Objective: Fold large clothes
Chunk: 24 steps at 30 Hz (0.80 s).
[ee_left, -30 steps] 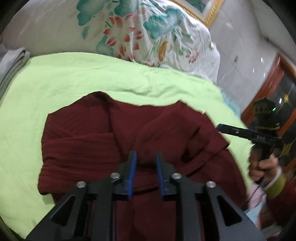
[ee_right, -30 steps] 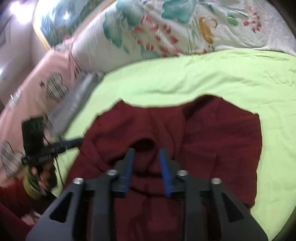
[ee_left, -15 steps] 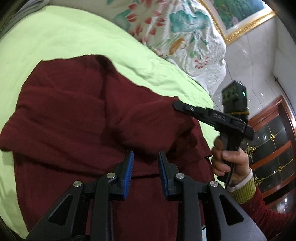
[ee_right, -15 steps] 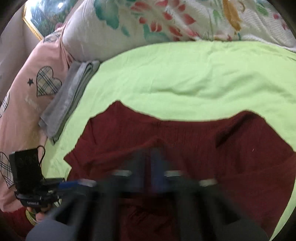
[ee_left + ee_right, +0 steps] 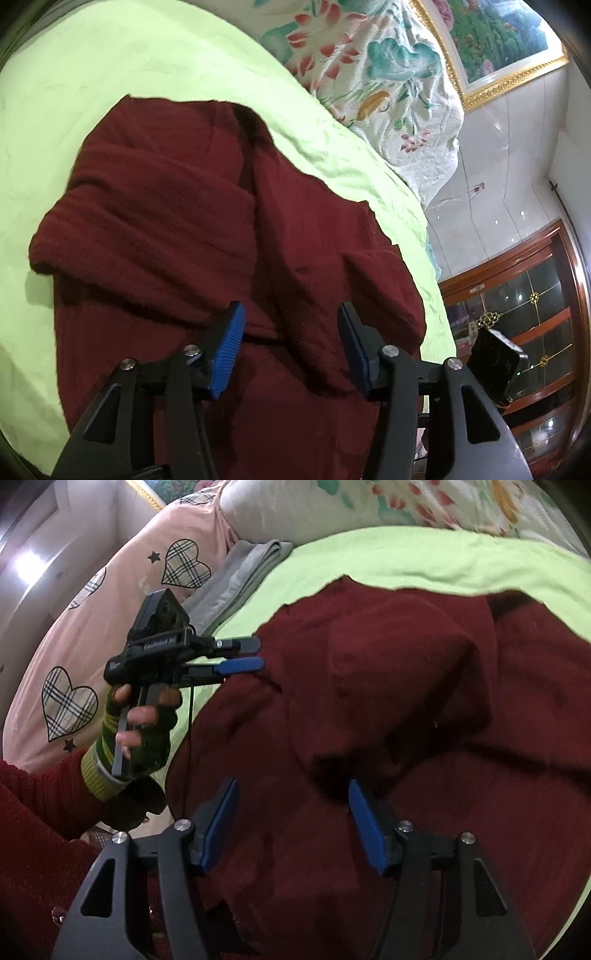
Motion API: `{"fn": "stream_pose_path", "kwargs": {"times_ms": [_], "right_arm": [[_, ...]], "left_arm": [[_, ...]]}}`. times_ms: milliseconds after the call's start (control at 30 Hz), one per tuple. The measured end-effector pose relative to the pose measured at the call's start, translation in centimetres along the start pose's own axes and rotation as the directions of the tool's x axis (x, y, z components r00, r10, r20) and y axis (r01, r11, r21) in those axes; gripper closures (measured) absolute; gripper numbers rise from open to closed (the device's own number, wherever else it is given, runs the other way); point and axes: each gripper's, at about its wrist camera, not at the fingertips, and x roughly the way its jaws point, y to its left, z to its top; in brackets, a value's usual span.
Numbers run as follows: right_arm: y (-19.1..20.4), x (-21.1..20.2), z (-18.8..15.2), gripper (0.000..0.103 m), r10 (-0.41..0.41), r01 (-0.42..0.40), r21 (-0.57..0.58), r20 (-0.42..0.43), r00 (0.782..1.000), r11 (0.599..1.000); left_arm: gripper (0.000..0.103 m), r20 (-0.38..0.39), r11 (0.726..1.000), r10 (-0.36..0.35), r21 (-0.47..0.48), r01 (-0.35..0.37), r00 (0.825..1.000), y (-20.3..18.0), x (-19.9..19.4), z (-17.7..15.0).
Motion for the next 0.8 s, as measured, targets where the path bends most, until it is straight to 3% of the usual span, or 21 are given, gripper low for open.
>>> {"fn": "stream_pose_path", "kwargs": {"times_ms": [100,167,267,333,367,400,433,533,733,800], "right_arm": [[-1.8,-2.7,0.5,0.041,0.015,-0.026,0.103,0.104,0.994,0.994],[-4.2,-5.0,1.6,0.041,0.009,-0.055,0.211,0.214,0.977,0.976],[-8.4,-6.3,3.4,0.041,-0.062,-0.06,0.394,0.29,0.955,0.917],[-10.9,-6.0,4.5,0.045,-0.148,0.001,0.475,0.272,0.951,0.88],[-11.9,-5.5,5.0,0.053,-0.178,0.031,0.497,0.25,0.952,0.867],[-12.7,-4.6,5.4,0.062,-0.183,0.045,0.516,0.219,0.958,0.855],[-13.0,-3.9,5.6,0.065,-0.181,0.053,0.521,0.198,0.963,0.852],[-13.5,-1.7,5.5,0.067,-0.192,0.098,0.538,0.12,0.974,0.837],[-13.2,-0.4,5.1,0.068,-0.129,0.034,0.549,0.137,0.982,0.835],[-13.1,-0.1,5.2,0.097,-0.124,0.032,0.543,0.133,0.983,0.839]], "left_arm": [[0.05,-0.004,0.998,-0.042,-0.041,0.041,0.999,0.3,0.0,0.0],[0.05,-0.006,0.995,-0.074,-0.064,0.073,0.997,0.2,0.2,0.3],[0.046,-0.039,0.992,-0.095,-0.085,0.091,0.995,-0.2,1.2,0.5],[0.046,-0.095,0.991,-0.089,-0.109,0.078,0.992,-0.6,2.8,0.8],[0.046,-0.111,0.991,-0.082,-0.115,0.069,0.99,-0.7,3.3,0.8],[0.046,-0.12,0.991,-0.078,-0.119,0.064,0.99,-0.9,3.6,0.8],[0.046,-0.129,0.989,-0.082,-0.13,0.065,0.988,-1.1,3.9,0.9],[0.046,-0.12,0.978,-0.121,-0.183,0.098,0.985,-0.9,3.7,1.0],[0.045,-0.149,0.955,-0.129,-0.285,0.083,0.98,0.4,5.5,2.5],[0.051,-0.165,0.961,-0.111,-0.27,0.064,0.98,0.2,6.4,2.7]]}}
